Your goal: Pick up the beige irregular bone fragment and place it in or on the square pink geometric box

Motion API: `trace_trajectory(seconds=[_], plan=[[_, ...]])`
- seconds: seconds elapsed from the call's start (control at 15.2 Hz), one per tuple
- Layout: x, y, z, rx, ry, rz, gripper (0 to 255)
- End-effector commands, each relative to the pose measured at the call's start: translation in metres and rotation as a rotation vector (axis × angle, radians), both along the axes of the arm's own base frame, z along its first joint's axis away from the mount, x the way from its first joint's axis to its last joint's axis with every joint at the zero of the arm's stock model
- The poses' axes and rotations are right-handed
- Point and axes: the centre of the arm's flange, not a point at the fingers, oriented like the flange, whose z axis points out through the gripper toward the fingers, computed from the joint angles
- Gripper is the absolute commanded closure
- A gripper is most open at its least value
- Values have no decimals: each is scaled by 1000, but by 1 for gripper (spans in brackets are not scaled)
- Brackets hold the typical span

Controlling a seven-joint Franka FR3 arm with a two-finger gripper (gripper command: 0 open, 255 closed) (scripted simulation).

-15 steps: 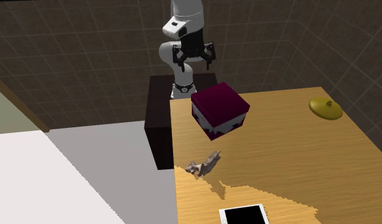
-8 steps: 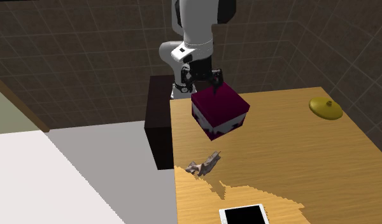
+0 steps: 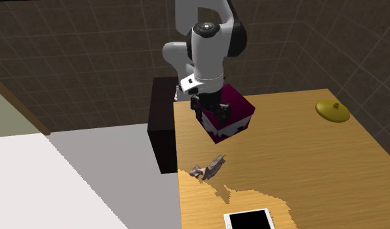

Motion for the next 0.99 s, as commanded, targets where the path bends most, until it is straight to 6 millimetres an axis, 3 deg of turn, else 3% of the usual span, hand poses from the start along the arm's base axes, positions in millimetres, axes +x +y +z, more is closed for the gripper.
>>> trace_trajectory(seconds=[0.0,0.53,0.92], plan=[[19,2,-18,0,-8,-72,0],[90,-10,-81,-6,-32,-332,0],[95,-9,-113,-6,-32,-332,0]])
